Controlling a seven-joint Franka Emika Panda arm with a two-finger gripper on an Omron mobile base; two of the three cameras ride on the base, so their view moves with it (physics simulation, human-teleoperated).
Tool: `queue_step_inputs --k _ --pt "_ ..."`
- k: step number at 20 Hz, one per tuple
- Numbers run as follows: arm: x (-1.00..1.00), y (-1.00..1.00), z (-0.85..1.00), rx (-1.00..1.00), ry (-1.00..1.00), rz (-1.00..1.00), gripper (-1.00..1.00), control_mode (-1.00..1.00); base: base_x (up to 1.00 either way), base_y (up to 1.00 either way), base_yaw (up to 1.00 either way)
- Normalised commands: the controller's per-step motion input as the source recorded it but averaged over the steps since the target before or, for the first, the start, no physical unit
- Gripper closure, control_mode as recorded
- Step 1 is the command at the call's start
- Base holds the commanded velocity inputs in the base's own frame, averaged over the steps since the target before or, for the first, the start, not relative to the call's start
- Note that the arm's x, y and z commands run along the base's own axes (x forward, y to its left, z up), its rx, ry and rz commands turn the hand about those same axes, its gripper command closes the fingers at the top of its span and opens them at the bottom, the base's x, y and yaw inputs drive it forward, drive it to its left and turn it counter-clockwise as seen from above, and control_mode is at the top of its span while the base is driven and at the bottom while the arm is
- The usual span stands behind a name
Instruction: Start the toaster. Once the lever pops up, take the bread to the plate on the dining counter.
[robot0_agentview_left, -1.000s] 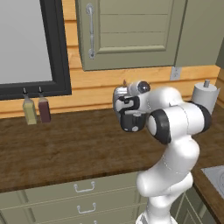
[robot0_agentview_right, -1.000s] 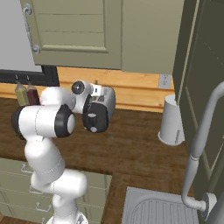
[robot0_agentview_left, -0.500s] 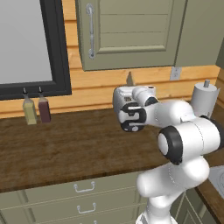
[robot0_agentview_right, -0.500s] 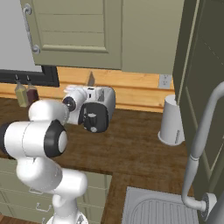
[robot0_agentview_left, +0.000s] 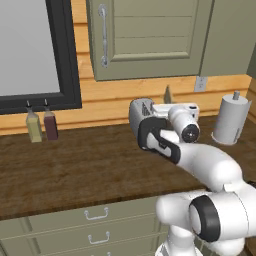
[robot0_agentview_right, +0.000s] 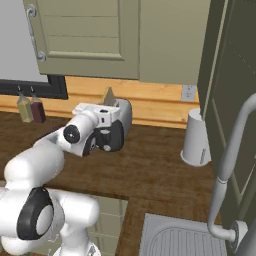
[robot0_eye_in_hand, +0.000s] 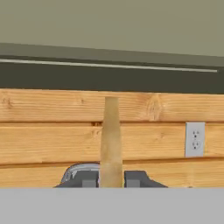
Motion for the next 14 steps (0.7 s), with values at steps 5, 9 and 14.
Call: queue_step_inputs --k 5,9,14 --pt "-1.0 -0.3 0.51 0.0 0.52 -0.13 1.0 -1.0 0.0 0.0 0.0" --pt "-1.0 -0.36 0.73 0.02 0.56 -0.08 1.0 -1.0 0.0 0.0 0.0" --pt "-1.0 -0.14 0.65 0.06 0.3 -0.01 1.0 -1.0 0.0 0.0 0.0"
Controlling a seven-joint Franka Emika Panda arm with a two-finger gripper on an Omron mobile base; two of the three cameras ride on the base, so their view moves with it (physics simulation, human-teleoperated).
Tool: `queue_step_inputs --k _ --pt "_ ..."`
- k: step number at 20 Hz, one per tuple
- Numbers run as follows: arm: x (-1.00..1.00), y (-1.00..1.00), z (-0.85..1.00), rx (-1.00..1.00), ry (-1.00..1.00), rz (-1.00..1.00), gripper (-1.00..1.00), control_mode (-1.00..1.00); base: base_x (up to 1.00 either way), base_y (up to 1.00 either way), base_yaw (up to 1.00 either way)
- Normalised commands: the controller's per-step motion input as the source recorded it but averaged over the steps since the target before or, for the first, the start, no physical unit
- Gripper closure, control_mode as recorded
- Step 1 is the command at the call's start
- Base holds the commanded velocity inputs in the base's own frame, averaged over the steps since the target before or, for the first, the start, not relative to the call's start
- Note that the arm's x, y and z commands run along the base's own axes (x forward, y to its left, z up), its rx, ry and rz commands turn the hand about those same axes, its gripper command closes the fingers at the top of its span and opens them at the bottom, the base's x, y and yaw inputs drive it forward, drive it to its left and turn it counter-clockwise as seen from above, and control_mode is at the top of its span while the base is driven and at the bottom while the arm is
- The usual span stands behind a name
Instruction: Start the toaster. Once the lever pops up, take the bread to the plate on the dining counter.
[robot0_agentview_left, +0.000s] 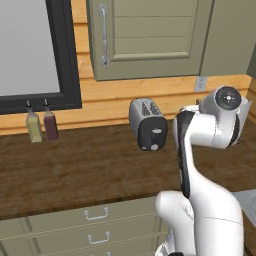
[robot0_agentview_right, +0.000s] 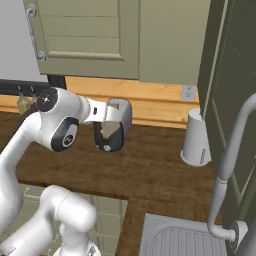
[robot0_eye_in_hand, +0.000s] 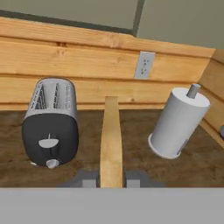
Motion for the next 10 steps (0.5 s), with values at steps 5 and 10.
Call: queue_step_inputs --k 5,10 --pt "-0.94 0.09 0.08 0.18 -0.13 0.01 1.0 -1.0 0.0 0.0 0.0" --pt "-0.45 0.24 0.0 0.1 -0.15 0.06 1.0 -1.0 0.0 0.0 0.0"
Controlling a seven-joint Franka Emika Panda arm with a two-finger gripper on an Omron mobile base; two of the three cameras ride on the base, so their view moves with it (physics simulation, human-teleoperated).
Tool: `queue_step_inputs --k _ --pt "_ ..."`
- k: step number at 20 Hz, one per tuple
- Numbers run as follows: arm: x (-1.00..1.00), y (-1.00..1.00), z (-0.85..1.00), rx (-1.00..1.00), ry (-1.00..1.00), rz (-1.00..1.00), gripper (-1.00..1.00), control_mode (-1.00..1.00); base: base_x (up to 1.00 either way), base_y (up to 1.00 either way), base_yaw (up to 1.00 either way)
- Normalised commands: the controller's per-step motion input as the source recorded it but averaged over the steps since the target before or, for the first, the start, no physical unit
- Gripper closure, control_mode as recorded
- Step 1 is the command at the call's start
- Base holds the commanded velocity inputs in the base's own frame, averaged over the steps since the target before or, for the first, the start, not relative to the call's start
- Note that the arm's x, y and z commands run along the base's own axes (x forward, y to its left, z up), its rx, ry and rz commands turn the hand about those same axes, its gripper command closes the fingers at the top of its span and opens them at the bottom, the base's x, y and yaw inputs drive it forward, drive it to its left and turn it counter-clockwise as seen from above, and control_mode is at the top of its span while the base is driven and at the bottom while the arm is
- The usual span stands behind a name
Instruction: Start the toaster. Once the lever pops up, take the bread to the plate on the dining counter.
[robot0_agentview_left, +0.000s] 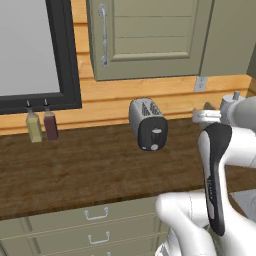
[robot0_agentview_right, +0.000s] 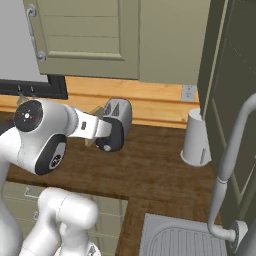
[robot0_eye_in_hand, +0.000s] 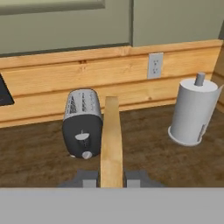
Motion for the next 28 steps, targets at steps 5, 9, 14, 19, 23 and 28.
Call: queue_step_inputs --k 5,9,14,19,23,28 --pt "-0.02 0.04 0.0 0.0 0.0 0.0 1.0 -1.0 0.0 0.0 0.0" --pt "0.0 0.03 0.0 0.0 0.0 0.01 1.0 -1.0 0.0 0.0 0.0" --pt "0.0 0.0 0.0 0.0 0.0 0.0 1.0 -1.0 0.0 0.0 0.0" --pt "-0.06 0.01 0.0 0.0 0.0 0.01 1.0 -1.0 0.0 0.0 0.0" --pt "0.0 0.0 0.0 0.0 0.0 0.0 1.0 1.0 -0.38 0.14 0.1" --pt "0.0 0.0 0.0 0.0 0.0 0.0 1.0 1.0 -0.39 0.04 0.07"
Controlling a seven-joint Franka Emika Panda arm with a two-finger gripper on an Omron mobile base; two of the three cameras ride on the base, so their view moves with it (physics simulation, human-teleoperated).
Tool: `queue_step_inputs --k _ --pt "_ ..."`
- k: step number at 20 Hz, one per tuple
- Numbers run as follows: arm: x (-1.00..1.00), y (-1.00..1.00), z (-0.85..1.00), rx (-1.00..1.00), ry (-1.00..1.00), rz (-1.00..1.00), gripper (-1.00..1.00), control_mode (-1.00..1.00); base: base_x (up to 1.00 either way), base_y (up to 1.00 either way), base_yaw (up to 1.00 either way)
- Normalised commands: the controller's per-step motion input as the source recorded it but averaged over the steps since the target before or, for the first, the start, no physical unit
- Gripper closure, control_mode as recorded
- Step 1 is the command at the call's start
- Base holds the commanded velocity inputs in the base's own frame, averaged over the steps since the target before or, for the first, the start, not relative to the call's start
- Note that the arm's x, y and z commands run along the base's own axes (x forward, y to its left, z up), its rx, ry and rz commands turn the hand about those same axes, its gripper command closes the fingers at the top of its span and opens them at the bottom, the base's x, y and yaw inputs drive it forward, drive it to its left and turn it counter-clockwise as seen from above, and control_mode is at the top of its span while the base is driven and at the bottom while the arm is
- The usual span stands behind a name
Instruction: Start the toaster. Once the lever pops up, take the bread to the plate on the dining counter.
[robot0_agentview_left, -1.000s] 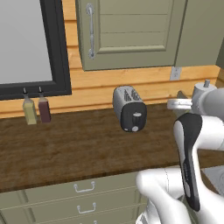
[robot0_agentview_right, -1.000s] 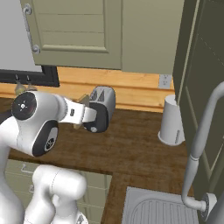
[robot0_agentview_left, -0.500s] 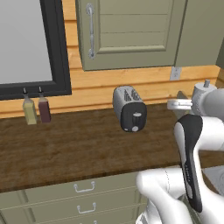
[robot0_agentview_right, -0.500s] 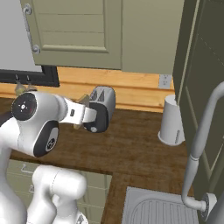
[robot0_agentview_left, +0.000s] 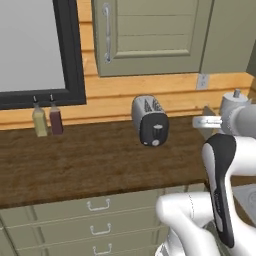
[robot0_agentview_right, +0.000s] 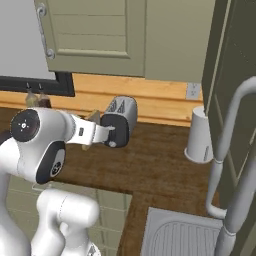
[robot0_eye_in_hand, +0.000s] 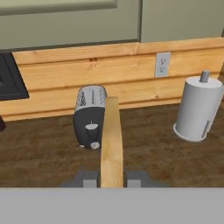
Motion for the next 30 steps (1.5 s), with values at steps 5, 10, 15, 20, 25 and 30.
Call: queue_step_inputs --k 5,10,15,20,25,30 --pt "0.0 0.0 0.0 0.0 0.0 0.0 1.0 1.0 -0.41 0.37 0.4" --pt "0.0 0.0 0.0 0.0 0.0 0.0 1.0 1.0 -0.21 0.46 0.87" --pt "0.0 0.0 0.0 0.0 0.0 0.0 1.0 1.0 -0.18 0.24 0.93" --pt "0.0 0.0 0.0 0.0 0.0 0.0 1.0 1.0 -0.06 0.16 0.91" --pt "0.0 0.0 0.0 0.0 0.0 0.0 1.0 1.0 0.0 0.05 0.96" --pt "0.0 0.0 0.0 0.0 0.0 0.0 1.0 1.0 -0.01 0.0 1.0"
